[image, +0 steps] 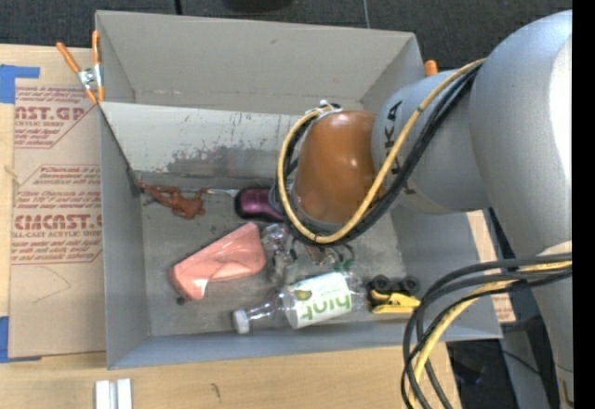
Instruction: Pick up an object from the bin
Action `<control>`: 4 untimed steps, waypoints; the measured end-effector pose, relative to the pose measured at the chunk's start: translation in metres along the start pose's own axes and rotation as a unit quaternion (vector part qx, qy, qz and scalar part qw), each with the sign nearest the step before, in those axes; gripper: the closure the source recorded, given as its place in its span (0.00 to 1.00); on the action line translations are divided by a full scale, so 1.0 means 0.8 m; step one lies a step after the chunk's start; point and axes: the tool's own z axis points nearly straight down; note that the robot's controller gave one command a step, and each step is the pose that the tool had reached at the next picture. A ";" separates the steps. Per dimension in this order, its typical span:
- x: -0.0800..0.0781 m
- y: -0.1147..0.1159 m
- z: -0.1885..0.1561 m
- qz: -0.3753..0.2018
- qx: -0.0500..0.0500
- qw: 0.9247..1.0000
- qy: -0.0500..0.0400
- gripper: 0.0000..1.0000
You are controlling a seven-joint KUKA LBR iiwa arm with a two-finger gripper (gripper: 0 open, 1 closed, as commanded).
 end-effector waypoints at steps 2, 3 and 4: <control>-0.007 -0.001 -0.006 0.000 0.001 1.000 -0.009 0.00; -0.013 -0.011 -0.003 0.015 -0.001 1.000 -0.003 0.00; -0.033 -0.011 0.007 0.049 -0.003 0.999 0.015 0.00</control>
Offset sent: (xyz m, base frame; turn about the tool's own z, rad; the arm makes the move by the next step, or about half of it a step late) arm 0.0000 0.0000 0.0000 0.0000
